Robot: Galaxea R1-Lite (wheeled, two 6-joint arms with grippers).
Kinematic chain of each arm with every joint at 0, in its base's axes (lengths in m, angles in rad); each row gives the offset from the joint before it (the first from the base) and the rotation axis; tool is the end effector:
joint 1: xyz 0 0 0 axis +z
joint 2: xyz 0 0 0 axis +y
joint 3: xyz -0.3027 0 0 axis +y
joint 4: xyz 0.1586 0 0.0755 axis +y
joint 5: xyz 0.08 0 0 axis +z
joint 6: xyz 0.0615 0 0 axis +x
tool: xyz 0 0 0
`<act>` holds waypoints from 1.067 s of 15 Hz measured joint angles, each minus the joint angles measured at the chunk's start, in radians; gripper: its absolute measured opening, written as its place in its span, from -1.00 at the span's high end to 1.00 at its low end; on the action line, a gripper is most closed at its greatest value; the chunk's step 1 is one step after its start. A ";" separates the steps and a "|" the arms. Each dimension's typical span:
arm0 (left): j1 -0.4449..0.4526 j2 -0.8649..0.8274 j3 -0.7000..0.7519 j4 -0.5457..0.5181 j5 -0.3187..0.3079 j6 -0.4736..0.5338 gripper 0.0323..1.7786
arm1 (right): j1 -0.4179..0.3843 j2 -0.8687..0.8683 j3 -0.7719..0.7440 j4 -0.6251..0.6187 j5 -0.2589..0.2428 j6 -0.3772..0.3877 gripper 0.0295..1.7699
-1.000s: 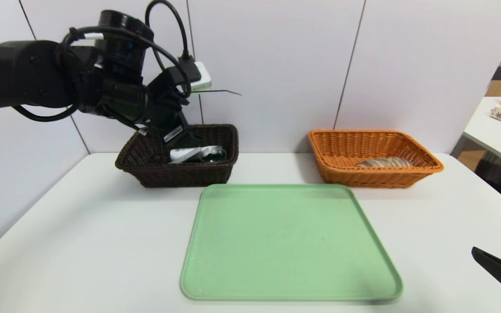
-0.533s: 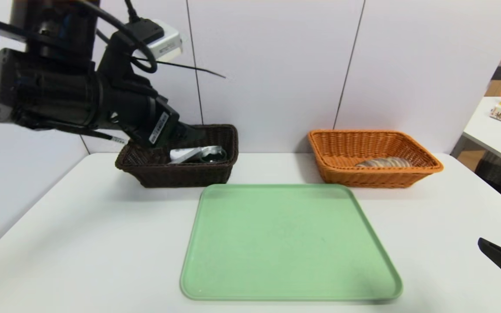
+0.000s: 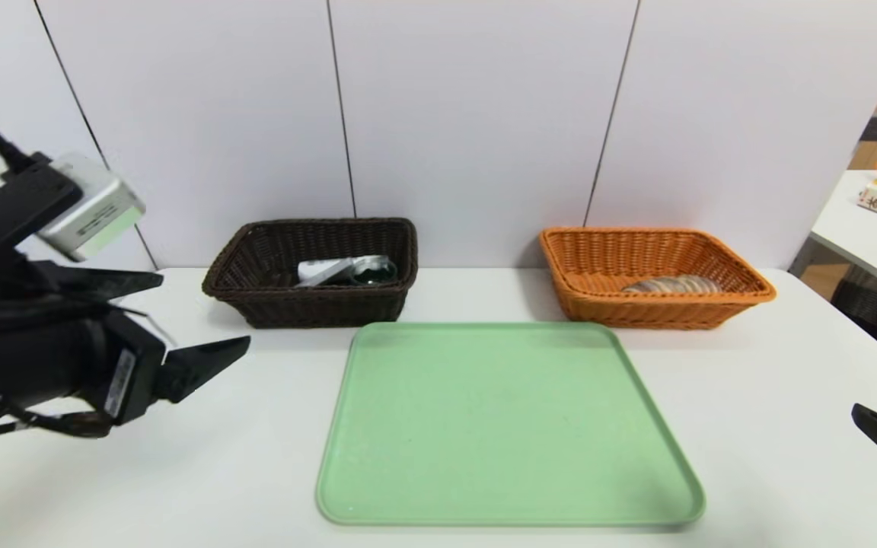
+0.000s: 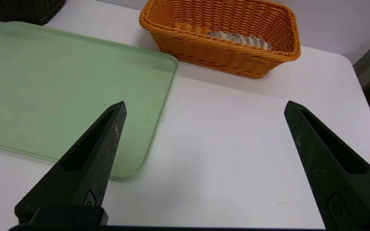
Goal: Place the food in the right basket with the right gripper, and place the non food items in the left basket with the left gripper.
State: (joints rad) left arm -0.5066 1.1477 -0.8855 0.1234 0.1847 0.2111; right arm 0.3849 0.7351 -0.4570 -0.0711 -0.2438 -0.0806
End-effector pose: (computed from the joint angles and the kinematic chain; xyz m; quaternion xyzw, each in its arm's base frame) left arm 0.1617 -0.0768 0.2550 0.1666 0.1627 -0.1754 0.9566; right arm 0.0847 0.0183 0.2034 -0.0719 0.0953 0.0740 0.9901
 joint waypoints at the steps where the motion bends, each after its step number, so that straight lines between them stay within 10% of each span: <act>1: 0.000 -0.047 0.040 -0.005 0.014 -0.023 -0.89 | -0.019 -0.005 0.001 0.003 0.000 -0.001 -0.92; 16: 0.289 -0.609 0.427 -0.007 0.021 -0.077 -0.90 | -0.272 -0.209 0.066 0.054 0.006 -0.066 -0.92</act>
State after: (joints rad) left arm -0.2174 0.5391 -0.4589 0.1164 0.2053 0.1340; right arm 0.1126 0.5262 -0.3915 -0.0168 -0.2374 -0.1466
